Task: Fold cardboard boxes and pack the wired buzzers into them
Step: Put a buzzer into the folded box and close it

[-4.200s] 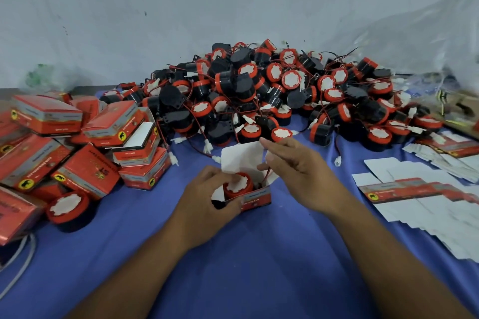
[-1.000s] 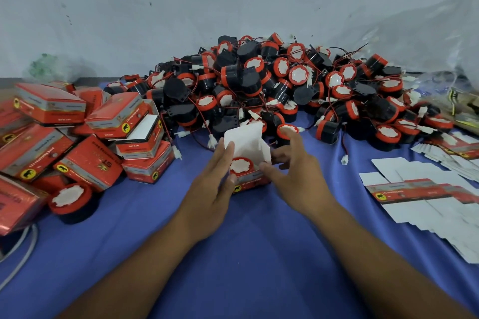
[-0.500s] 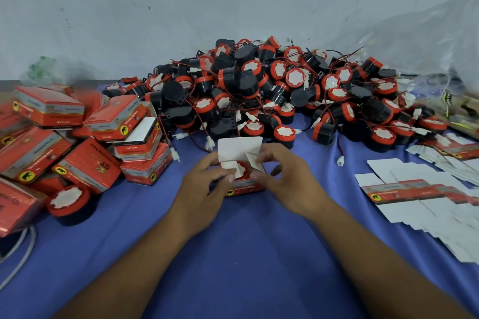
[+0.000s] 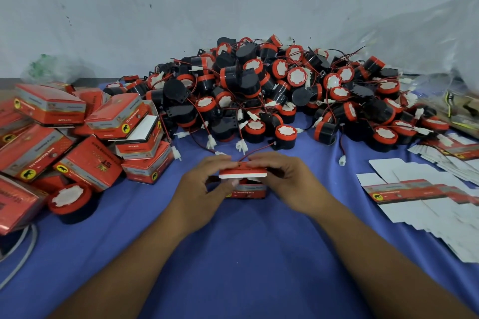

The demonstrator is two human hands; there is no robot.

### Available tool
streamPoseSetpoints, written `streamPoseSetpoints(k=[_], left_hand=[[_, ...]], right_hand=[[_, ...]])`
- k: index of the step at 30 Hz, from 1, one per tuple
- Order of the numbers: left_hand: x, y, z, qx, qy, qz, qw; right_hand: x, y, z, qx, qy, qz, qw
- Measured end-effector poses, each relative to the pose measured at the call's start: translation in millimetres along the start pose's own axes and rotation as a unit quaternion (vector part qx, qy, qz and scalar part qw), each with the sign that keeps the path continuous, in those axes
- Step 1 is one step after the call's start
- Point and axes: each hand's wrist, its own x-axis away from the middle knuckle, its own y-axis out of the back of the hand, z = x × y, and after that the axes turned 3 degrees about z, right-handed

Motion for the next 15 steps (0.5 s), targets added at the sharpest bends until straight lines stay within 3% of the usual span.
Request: streamPoseSetpoints(k=[5, 15], left_hand=[[1.8, -1.2, 0.0, -0.048, -0.007, 0.041, 0.998], [-0.4, 1.2, -1.8, 0.010, -0.011, 0.000, 1.000]], right_hand=[[6.3, 6.6, 1.3, 0.023, -0.022, 0.074, 0.997], [3.1, 4.3, 6.8, -0.015, 0.005, 0.046, 0.999]])
